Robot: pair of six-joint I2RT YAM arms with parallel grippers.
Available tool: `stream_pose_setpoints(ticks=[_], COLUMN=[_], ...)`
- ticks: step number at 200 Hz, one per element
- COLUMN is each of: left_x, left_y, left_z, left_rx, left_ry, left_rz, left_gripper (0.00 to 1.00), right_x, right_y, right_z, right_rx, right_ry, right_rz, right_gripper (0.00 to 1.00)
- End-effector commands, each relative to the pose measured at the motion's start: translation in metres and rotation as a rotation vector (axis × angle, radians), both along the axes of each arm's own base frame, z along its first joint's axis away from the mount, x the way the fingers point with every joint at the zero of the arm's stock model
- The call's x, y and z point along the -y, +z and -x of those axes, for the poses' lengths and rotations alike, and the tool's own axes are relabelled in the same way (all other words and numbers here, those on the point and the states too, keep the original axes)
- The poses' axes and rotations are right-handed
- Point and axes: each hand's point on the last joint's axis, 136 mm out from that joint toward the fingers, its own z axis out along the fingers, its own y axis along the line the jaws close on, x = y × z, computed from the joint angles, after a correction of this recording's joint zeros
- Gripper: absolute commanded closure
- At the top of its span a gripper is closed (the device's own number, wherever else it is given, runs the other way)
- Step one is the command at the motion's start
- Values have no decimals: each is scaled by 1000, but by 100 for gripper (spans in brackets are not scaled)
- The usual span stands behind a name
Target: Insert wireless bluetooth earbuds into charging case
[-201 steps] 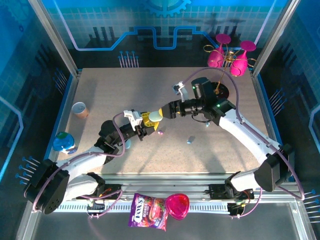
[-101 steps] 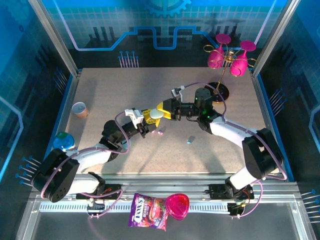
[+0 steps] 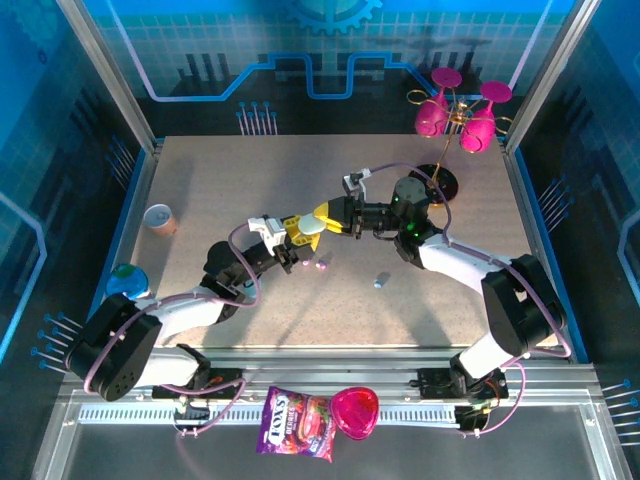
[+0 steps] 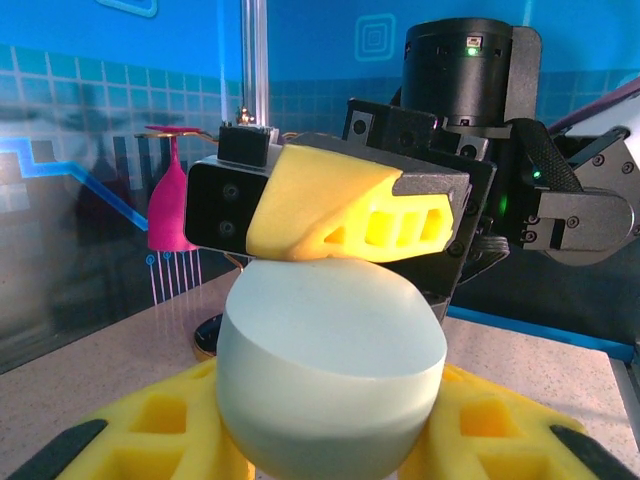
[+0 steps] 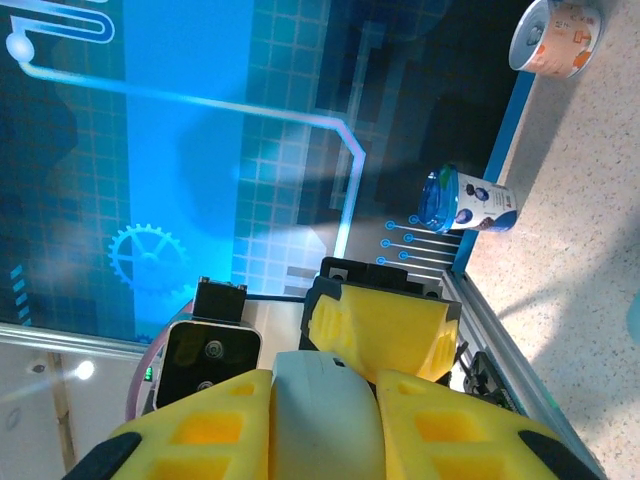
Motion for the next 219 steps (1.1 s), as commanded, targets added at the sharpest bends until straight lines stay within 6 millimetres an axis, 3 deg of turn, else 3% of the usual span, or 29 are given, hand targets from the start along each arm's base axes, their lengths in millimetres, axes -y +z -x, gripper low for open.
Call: stream_pose_setpoints(ticks=[1, 39, 64, 94, 140, 191, 219], left_x=[0, -6, -11, -13, -10, -13, -13], left_y=[1, -15, -33, -57, -80, -79, -77], left_z=[-7, -3, 1, 7, 8, -6, -10], left_rx=[-1, -48, -94, -150, -228, -290, -293], left_ry=[29, 53, 78, 110, 138, 203, 218], left_rz=[-2, -52, -116, -235, -350, -307, -303], left_gripper=[55, 29, 12, 1, 1, 1, 1], right_x=[4, 27, 44, 65, 79, 81, 83], right_y=[-1, -22, -52, -89, -131, -188, -203], right_z=[-4, -32, -53, -76, -121, -174, -192], right_rx=[42, 49, 37, 33, 52, 4, -2], right_ry=[-18, -145, -222, -329, -437, -491, -502], right_rz=[10, 100, 207, 387, 588, 724, 751], right_gripper=[84, 86, 86, 85, 85, 84, 80])
